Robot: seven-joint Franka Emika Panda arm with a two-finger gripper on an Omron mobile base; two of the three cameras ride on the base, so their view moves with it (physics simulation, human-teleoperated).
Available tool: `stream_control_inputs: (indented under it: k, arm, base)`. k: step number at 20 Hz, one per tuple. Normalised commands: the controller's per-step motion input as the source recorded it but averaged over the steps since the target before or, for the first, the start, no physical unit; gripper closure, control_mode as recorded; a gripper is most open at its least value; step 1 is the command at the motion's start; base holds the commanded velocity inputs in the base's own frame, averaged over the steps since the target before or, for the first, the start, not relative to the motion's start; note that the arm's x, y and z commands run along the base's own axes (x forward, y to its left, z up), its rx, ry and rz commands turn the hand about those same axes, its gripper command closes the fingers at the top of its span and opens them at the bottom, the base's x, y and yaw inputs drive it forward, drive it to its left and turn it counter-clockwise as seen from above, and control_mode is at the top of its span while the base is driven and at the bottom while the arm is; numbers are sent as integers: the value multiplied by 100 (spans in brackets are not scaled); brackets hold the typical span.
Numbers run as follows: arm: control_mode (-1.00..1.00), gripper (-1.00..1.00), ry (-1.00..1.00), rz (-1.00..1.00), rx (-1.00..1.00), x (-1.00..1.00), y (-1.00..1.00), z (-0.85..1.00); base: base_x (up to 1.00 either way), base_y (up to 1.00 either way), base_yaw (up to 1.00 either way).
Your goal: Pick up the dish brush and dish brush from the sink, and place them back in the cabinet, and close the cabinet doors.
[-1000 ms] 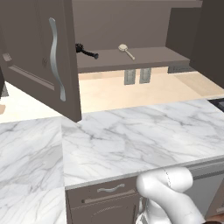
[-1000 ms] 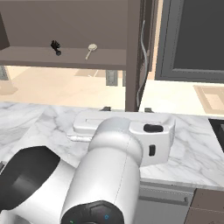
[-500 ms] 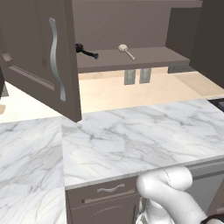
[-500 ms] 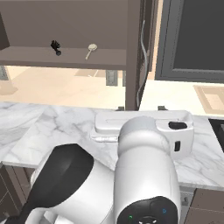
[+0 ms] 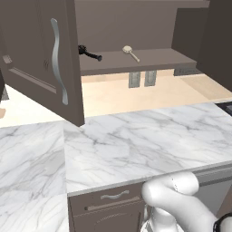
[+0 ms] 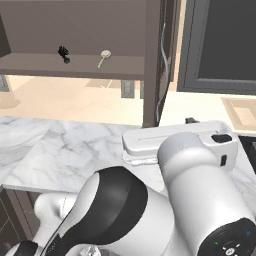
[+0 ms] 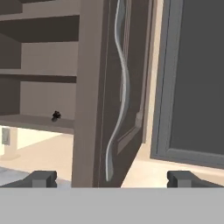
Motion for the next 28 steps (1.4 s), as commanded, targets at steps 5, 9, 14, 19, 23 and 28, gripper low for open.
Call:
stream_control_inputs:
  k: [5,9,14,19,23,28]
  arm:
    - [-100,-100,0,14,0,5,0,0]
    - [-100,-100,-1,12,0,19,0,-1]
    - [-100,-100,0,7,0,27,0,0]
    - [-100,-100,0,4,0,18,0,0]
    - [-100,-100,0,4,0,18,3,0]
    - [-100,-100,0,5,0,20,4,0]
  base:
    - [0,0,0]
    - [0,0,0]
    - [0,0,0]
    - [0,0,0]
    - [0,0,0]
    - [0,0,0]
